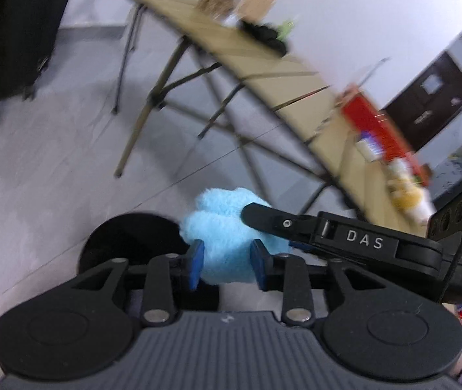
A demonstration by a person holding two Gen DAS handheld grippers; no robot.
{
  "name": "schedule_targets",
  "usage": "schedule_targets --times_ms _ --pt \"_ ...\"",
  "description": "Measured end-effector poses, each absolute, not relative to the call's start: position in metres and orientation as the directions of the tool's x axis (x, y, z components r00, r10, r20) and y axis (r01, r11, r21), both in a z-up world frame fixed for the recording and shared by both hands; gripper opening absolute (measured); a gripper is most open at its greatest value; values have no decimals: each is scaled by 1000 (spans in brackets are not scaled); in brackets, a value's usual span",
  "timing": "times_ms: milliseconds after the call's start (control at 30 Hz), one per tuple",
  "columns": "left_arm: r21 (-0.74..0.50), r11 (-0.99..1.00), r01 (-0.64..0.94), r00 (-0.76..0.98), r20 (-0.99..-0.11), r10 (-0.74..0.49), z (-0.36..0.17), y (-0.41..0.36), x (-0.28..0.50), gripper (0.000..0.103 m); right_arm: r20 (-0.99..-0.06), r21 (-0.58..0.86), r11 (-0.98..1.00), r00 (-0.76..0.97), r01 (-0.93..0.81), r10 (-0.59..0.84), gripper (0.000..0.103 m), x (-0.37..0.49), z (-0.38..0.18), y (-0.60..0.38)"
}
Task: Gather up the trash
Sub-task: 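Carry the light blue plush over the bin and open both tools, then close both tools on the yellow-and-white sheep plush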
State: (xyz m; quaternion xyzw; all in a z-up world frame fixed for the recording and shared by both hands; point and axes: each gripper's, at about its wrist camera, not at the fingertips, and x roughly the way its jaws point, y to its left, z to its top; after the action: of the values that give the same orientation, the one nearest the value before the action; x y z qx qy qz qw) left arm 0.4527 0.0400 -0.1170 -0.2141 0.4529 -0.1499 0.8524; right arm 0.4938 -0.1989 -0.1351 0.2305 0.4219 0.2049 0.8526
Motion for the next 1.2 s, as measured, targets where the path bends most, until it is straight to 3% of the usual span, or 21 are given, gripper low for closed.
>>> schedule_targets --times_ms 33,100,200,533,867,1000,1200 --pt "-466 885 2 523 -754 -398 -125 41 459 60 -635 568 809 545 -152 548 39 499 -146 -197" --pt "-365 928 -78 497 -821 -281 -138 43 468 62 -685 550 828 507 -111 523 48 514 -173 -194" --pt "-258 958 -124 518 -840 -159 -141 46 474 79 -772 443 892 467 -91 431 50 525 -201 -192" --pt "-220 970 -107 532 -836 -131 -137 25 485 84 -828 314 935 434 -165 355 53 516 -208 -186" --pt "-223 967 -121 556 -822 -120 -131 29 482 85 -819 303 936 454 -178 351 56 506 -200 -186" --pt "-209 970 -123 602 -793 -94 -112 30 467 85 -790 297 932 495 -209 363 56 485 -172 -187" --pt "-190 982 -13 732 -671 -120 -52 9 430 89 -683 288 917 612 -275 398 58 438 -101 -203"
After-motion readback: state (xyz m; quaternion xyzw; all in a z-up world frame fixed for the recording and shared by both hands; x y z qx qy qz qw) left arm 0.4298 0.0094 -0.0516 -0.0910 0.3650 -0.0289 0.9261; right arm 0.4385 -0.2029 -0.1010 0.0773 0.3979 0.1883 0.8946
